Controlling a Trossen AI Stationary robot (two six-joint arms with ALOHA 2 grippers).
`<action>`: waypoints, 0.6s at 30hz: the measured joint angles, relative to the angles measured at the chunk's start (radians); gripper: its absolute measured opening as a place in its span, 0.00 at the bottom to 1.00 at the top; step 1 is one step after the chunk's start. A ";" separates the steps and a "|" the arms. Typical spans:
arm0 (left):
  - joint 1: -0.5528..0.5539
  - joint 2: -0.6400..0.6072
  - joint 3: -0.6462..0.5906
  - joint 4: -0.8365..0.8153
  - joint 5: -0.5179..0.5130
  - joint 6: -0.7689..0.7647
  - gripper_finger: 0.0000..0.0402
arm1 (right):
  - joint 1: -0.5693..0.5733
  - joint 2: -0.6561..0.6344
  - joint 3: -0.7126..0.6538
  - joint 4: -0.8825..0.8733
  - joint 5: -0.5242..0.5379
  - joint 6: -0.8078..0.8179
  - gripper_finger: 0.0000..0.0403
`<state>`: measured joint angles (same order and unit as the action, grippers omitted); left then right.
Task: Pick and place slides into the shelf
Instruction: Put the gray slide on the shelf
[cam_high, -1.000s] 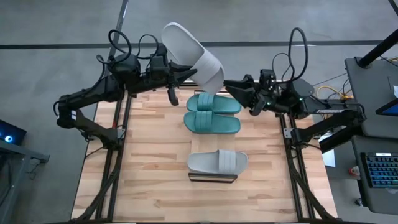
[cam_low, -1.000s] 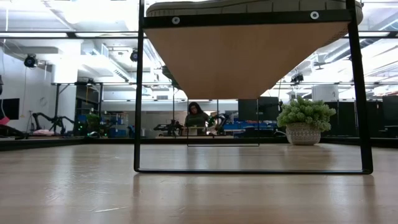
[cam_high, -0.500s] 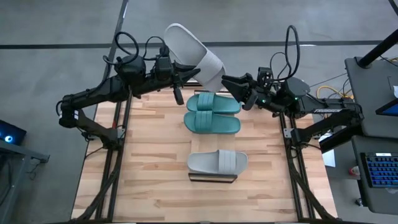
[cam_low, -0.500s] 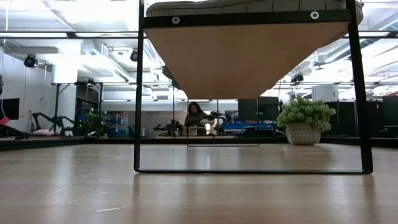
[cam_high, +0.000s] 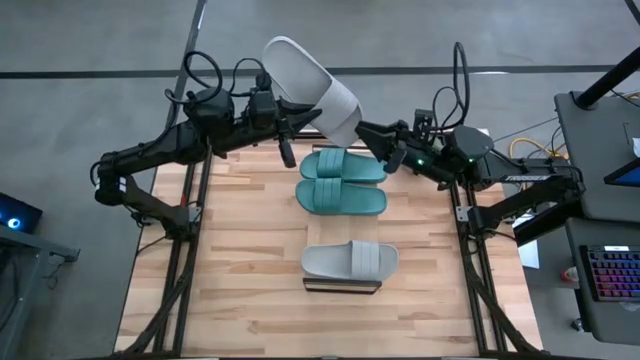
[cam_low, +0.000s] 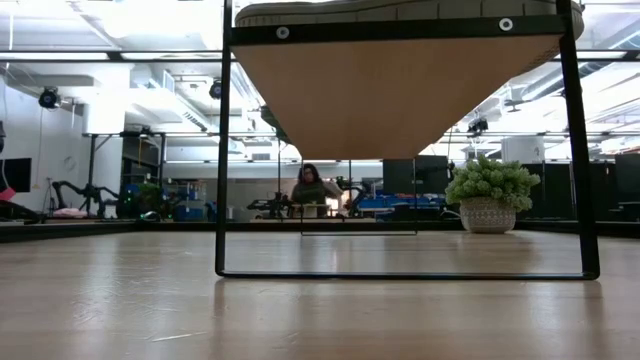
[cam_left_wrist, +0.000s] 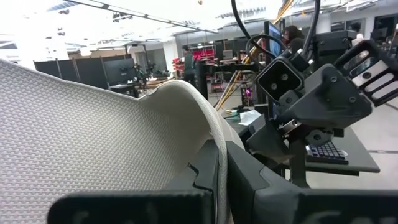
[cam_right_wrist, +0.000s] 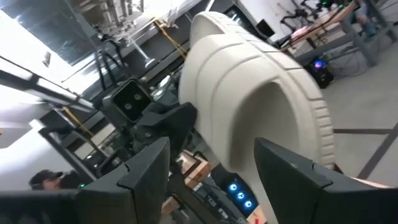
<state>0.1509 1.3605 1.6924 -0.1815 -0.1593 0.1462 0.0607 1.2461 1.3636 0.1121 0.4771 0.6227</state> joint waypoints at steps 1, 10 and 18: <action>0.000 0.000 0.000 0.001 0.000 -0.001 0.00 | 0.000 0.000 0.000 -0.003 0.006 -0.002 0.56; -0.003 0.006 0.000 0.018 0.020 -0.009 0.00 | -0.003 0.000 0.000 -0.005 0.023 -0.029 0.56; -0.008 0.026 0.000 0.032 0.080 -0.009 0.00 | -0.009 -0.002 0.000 -0.004 0.022 -0.032 0.56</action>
<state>0.1433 1.3868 1.6924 -0.1493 -0.0788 0.1368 0.0521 1.2446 1.3636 0.1078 0.4993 0.5902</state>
